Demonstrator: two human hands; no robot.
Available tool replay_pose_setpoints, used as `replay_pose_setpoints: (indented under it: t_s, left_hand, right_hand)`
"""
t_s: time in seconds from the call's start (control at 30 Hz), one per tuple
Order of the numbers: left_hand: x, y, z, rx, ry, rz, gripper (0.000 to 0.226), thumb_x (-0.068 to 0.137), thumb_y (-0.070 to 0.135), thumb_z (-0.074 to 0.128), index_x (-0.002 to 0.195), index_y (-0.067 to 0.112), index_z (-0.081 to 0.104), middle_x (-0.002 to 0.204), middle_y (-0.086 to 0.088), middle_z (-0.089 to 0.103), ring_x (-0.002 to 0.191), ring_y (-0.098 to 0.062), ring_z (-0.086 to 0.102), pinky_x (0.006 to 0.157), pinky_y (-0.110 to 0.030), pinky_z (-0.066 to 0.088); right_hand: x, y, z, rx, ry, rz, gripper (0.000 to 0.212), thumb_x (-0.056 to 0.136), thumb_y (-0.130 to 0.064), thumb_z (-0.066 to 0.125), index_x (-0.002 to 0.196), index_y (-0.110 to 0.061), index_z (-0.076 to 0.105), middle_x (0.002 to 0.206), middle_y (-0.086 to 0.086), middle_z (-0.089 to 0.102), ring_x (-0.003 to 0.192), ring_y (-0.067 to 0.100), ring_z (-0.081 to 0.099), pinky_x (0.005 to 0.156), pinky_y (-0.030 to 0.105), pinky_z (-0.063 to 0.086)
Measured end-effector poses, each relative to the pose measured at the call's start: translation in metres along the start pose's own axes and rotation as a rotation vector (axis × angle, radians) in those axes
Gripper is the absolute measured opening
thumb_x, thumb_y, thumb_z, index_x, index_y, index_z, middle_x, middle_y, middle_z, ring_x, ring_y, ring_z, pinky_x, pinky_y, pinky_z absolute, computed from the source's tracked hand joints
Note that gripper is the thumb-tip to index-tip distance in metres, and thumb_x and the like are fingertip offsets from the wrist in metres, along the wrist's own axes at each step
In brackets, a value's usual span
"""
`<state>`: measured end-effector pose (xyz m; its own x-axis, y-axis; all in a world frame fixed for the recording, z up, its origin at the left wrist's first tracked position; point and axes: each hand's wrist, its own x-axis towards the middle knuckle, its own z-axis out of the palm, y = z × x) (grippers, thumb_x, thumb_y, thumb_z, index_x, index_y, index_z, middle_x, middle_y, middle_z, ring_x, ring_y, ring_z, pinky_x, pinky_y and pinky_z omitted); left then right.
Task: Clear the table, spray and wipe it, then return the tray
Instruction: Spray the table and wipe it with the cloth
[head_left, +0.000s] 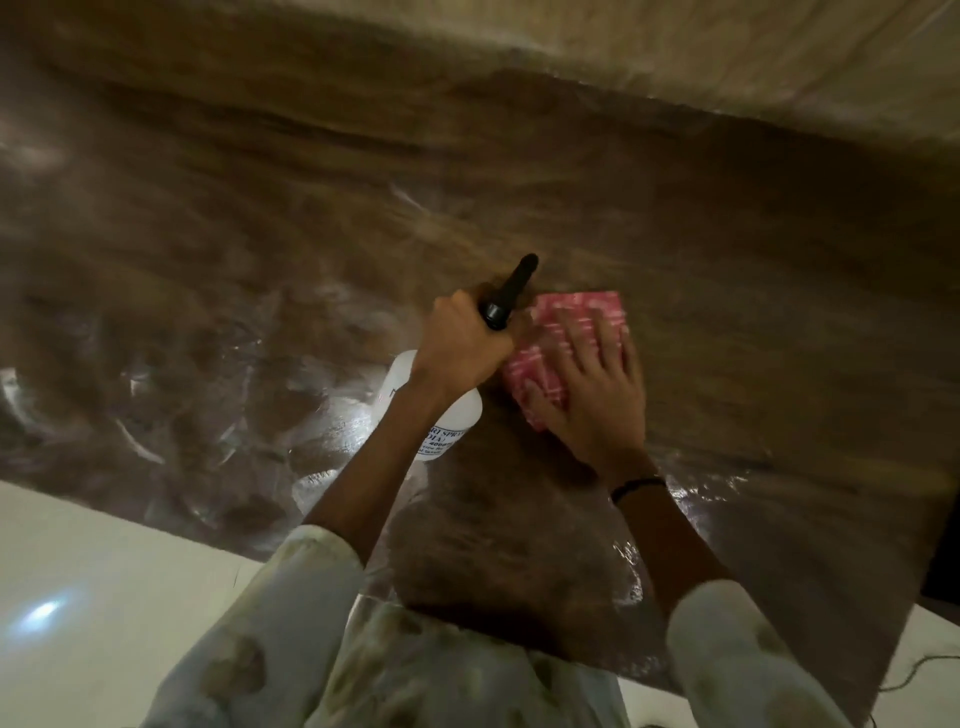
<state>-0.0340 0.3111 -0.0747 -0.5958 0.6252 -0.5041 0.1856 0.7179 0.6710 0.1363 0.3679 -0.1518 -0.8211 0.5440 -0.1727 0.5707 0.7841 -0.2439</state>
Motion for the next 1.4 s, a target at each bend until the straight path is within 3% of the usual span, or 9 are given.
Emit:
replay_pose_setpoints:
  t_s: [0.2, 0.43, 0.6, 0.7, 0.87, 0.97, 1.13, 1.3, 1.4]
  left_hand:
    - [0.031, 0.029, 0.016, 0.037, -0.098, 0.075, 0.023, 0.083, 0.034, 0.068, 0.081, 0.017, 0.052, 0.062, 0.013, 0.048, 0.054, 0.000, 0.049, 0.047, -0.009, 0.034]
    - [0.058, 0.044, 0.034, 0.027, -0.097, 0.061, 0.022, 0.084, 0.034, 0.067, 0.081, 0.014, 0.058, 0.062, 0.010, 0.052, 0.053, -0.002, 0.051, 0.051, -0.015, 0.039]
    - [0.064, 0.044, 0.037, 0.087, -0.133, 0.069, 0.031, 0.085, 0.036, 0.065, 0.094, 0.006, 0.064, 0.073, 0.003, 0.060, 0.057, -0.001, 0.052, 0.053, -0.011, 0.037]
    - [0.065, 0.044, 0.033, 0.068, -0.110, 0.050, 0.030, 0.085, 0.034, 0.065, 0.093, 0.005, 0.063, 0.065, 0.009, 0.053, 0.056, -0.001, 0.051, 0.052, -0.011, 0.037]
    - [0.062, 0.039, 0.016, -0.017, -0.041, 0.018, 0.036, 0.082, 0.041, 0.067, 0.086, 0.005, 0.061, 0.061, 0.005, 0.050, 0.052, -0.005, 0.050, 0.043, -0.008, 0.036]
    - [0.056, 0.031, 0.003, -0.059, -0.071, 0.020, 0.032, 0.082, 0.040, 0.067, 0.091, 0.010, 0.061, 0.066, 0.002, 0.055, 0.058, -0.008, 0.054, 0.050, -0.014, 0.039]
    - [0.049, 0.014, -0.016, -0.072, -0.053, 0.019, 0.032, 0.083, 0.035, 0.068, 0.094, 0.006, 0.063, 0.069, -0.001, 0.059, 0.057, -0.007, 0.054, 0.053, -0.015, 0.040]
    - [0.050, 0.003, -0.037, -0.046, -0.012, -0.032, 0.029, 0.082, 0.035, 0.069, 0.081, 0.008, 0.061, 0.057, 0.003, 0.051, 0.048, -0.005, 0.051, 0.041, -0.005, 0.035]
    - [0.053, -0.002, -0.051, -0.051, -0.002, -0.031, 0.028, 0.083, 0.037, 0.068, 0.075, 0.013, 0.056, 0.056, 0.003, 0.048, 0.049, -0.008, 0.048, 0.041, -0.006, 0.035]
  right_hand:
    - [0.020, 0.032, -0.011, 0.010, 0.074, 0.287, 0.069, 0.090, -0.064, 0.032, 0.149, -0.028, 0.027, 0.157, 0.004, 0.024, 0.147, 0.030, 0.012, 0.117, 0.051, 0.013]
    - [0.023, 0.031, -0.011, 0.011, 0.098, 0.297, 0.069, 0.090, -0.063, 0.034, 0.149, -0.027, 0.027, 0.157, 0.005, 0.025, 0.146, 0.030, 0.013, 0.117, 0.052, 0.015]
    - [0.024, 0.032, -0.010, -0.003, 0.117, 0.285, 0.068, 0.090, -0.063, 0.033, 0.148, -0.027, 0.030, 0.156, 0.005, 0.027, 0.146, 0.030, 0.015, 0.116, 0.051, 0.016]
    - [0.033, 0.042, -0.012, -0.013, 0.115, 0.267, 0.069, 0.090, -0.062, 0.037, 0.149, -0.028, 0.026, 0.157, 0.005, 0.024, 0.146, 0.030, 0.013, 0.117, 0.050, 0.013]
    - [0.093, 0.082, -0.033, -0.027, 0.131, 0.310, 0.074, 0.090, -0.069, 0.020, 0.150, -0.028, 0.022, 0.159, 0.006, 0.018, 0.147, 0.032, 0.010, 0.117, 0.053, 0.011]
    - [0.148, 0.089, -0.045, -0.019, 0.130, 0.381, 0.073, 0.090, -0.068, 0.022, 0.151, -0.028, 0.016, 0.160, 0.009, 0.013, 0.146, 0.036, 0.008, 0.116, 0.057, 0.011]
    - [0.197, 0.037, -0.040, -0.043, 0.088, 0.206, 0.069, 0.090, -0.064, 0.025, 0.150, -0.029, 0.021, 0.159, 0.005, 0.018, 0.146, 0.034, 0.012, 0.116, 0.055, 0.009]
    - [0.132, 0.032, -0.032, -0.070, -0.012, -0.063, 0.068, 0.091, -0.066, 0.022, 0.148, -0.030, 0.028, 0.157, 0.002, 0.024, 0.146, 0.028, 0.016, 0.117, 0.053, 0.013]
    - [0.116, 0.067, -0.038, -0.080, 0.012, 0.052, 0.070, 0.090, -0.067, 0.020, 0.149, -0.030, 0.025, 0.158, 0.004, 0.023, 0.146, 0.031, 0.014, 0.117, 0.053, 0.014]
